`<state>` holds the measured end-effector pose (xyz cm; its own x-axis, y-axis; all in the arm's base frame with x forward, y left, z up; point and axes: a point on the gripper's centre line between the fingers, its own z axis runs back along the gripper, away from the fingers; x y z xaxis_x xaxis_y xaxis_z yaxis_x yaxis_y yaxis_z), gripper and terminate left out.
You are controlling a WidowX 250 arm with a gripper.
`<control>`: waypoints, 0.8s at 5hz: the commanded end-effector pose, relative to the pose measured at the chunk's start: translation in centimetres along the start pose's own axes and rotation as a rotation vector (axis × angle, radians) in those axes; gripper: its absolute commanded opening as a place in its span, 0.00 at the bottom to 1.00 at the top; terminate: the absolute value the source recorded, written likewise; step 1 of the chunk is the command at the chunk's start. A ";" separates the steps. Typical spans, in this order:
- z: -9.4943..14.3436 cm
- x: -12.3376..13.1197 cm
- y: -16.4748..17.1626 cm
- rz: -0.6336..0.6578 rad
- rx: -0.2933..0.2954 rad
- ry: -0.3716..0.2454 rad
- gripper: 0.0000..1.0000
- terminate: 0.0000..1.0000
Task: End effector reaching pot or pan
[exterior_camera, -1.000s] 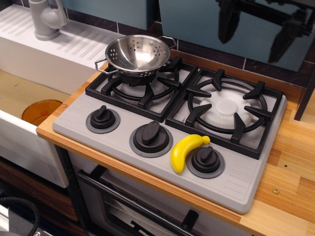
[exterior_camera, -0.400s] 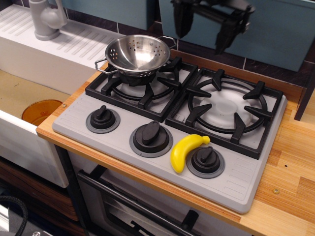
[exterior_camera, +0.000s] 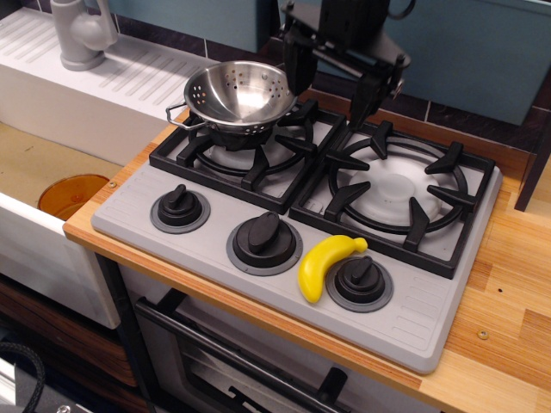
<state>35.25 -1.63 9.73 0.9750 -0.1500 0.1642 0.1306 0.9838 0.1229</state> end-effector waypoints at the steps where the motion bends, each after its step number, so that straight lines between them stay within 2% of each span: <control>1: -0.4 1.0 2.7 -0.006 -0.007 -0.137 1.00 0.00; 2: -0.8 1.4 3.8 -0.012 -0.002 -0.148 1.00 0.00; 4: -3.2 1.0 4.5 -0.003 -0.002 -0.151 1.00 0.00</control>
<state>36.56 2.65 5.74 0.9518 -0.1625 0.2602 0.1384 0.9844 0.1084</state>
